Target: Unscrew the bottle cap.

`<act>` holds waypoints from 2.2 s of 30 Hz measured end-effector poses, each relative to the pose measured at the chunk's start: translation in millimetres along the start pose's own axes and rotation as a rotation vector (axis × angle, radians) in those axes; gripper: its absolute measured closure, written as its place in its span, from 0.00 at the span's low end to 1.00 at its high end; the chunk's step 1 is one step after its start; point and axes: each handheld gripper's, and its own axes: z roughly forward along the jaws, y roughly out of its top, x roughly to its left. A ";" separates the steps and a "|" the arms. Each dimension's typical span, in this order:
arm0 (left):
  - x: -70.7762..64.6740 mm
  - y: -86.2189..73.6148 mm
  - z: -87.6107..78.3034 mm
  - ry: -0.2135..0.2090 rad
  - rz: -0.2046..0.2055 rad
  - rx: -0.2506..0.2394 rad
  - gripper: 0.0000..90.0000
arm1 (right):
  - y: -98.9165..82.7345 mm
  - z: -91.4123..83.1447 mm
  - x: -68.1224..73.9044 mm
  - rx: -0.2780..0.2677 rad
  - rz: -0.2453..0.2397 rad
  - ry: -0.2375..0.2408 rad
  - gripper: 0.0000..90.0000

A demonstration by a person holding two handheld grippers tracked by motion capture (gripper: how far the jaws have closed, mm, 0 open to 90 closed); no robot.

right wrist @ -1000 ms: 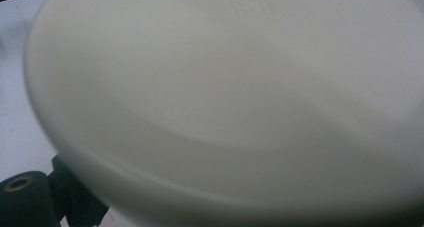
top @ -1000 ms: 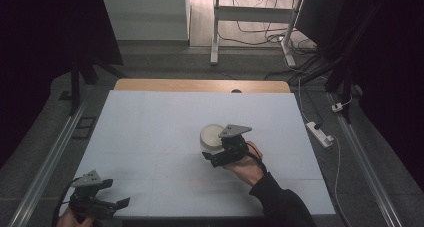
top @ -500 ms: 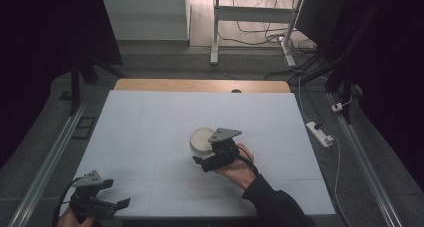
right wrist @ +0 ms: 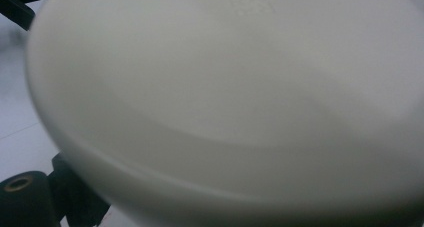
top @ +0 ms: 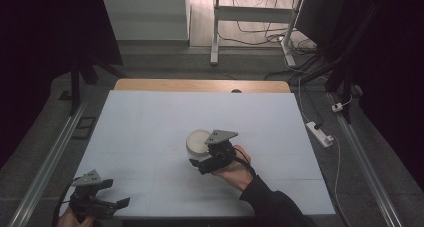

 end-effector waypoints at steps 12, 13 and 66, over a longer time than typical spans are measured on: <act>-4.4 7.3 -2.2 -0.028 0.026 -0.050 0.00 | -0.1 -1.3 0.7 -0.004 -0.002 0.006 0.07; -5.1 8.5 -2.1 -0.027 0.034 -0.052 0.00 | 0.0 -1.4 0.7 -0.004 0.000 0.007 0.07; -47.1 155.8 59.4 -0.171 0.445 -0.078 0.01 | 1.0 -2.3 11.1 -0.006 -0.046 0.073 0.07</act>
